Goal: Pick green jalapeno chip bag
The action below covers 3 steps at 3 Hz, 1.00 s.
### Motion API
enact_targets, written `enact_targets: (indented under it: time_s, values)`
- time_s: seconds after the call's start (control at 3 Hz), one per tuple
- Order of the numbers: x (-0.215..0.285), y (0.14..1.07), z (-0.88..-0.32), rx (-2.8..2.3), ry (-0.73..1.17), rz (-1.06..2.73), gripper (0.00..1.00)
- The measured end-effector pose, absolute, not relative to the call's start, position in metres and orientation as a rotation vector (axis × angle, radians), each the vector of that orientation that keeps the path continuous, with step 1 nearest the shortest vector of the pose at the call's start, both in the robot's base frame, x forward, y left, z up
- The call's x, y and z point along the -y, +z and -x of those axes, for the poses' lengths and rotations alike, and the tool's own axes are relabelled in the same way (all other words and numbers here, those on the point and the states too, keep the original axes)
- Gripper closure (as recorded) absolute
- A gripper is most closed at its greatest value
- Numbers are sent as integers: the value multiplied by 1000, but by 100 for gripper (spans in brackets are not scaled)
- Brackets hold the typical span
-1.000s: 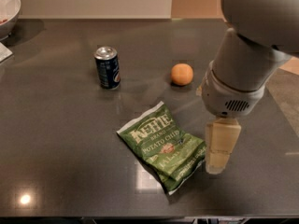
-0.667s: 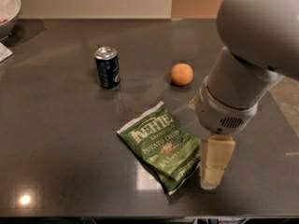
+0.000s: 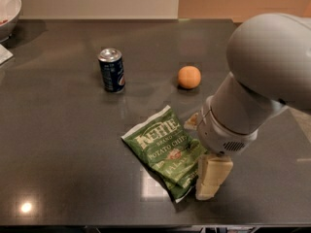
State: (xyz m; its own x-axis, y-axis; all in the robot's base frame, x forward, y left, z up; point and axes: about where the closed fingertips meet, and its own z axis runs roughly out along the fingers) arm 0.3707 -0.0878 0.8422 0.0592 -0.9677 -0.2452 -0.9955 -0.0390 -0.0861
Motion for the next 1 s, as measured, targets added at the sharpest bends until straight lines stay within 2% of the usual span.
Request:
enact_targets:
  time_s: [1.0]
  values:
    - [94, 849, -391, -1992, 79, 2071, 81]
